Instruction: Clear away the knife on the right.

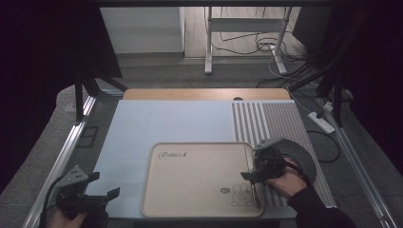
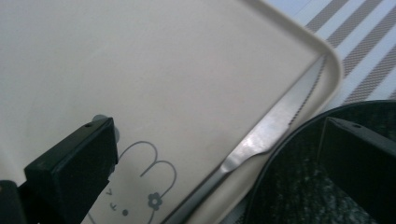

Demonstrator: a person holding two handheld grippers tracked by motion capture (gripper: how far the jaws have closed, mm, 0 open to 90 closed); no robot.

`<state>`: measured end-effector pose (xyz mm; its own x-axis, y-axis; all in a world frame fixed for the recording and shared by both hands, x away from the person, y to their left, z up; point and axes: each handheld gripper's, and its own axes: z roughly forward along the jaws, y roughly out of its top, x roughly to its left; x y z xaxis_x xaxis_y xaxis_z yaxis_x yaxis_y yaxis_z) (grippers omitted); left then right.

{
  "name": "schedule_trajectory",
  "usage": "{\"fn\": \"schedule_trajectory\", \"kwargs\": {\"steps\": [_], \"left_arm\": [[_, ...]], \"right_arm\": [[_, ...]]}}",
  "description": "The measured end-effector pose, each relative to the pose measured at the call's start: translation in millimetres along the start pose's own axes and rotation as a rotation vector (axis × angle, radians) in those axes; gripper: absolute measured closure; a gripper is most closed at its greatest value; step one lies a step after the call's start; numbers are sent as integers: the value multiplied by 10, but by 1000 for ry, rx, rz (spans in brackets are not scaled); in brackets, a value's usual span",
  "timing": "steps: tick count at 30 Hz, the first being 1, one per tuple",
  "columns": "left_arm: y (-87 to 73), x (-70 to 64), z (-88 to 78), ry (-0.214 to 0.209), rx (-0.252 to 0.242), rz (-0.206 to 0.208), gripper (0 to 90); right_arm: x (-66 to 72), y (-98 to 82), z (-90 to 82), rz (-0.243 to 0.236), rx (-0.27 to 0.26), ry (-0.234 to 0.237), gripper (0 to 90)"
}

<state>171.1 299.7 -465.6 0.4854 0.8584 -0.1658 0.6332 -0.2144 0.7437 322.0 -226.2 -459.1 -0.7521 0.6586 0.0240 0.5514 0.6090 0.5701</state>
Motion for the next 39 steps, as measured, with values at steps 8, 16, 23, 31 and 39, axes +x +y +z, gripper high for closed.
{"fn": "schedule_trajectory", "kwargs": {"steps": [8, 16, 23, 31, 39], "left_arm": [[-1, 0, -1, 0, 0, -1, 35], [-1, -1, 0, 1, -1, 1, 35], [-1, 0, 0, 1, -1, 1, 35], [-1, -1, 0, 1, -1, 0, 35], [-1, 0, -1, 2, 1, -2, 35]], "right_arm": [[-31, -90, -107, 23, -41, -14, 0], [-52, -247, -230, 50, -81, -46, 0], [-81, -369, -326, 83, -109, -71, 0], [-92, -492, -426, 106, -130, -101, 0], [-108, -621, -501, 131, -139, -117, 0]]}}
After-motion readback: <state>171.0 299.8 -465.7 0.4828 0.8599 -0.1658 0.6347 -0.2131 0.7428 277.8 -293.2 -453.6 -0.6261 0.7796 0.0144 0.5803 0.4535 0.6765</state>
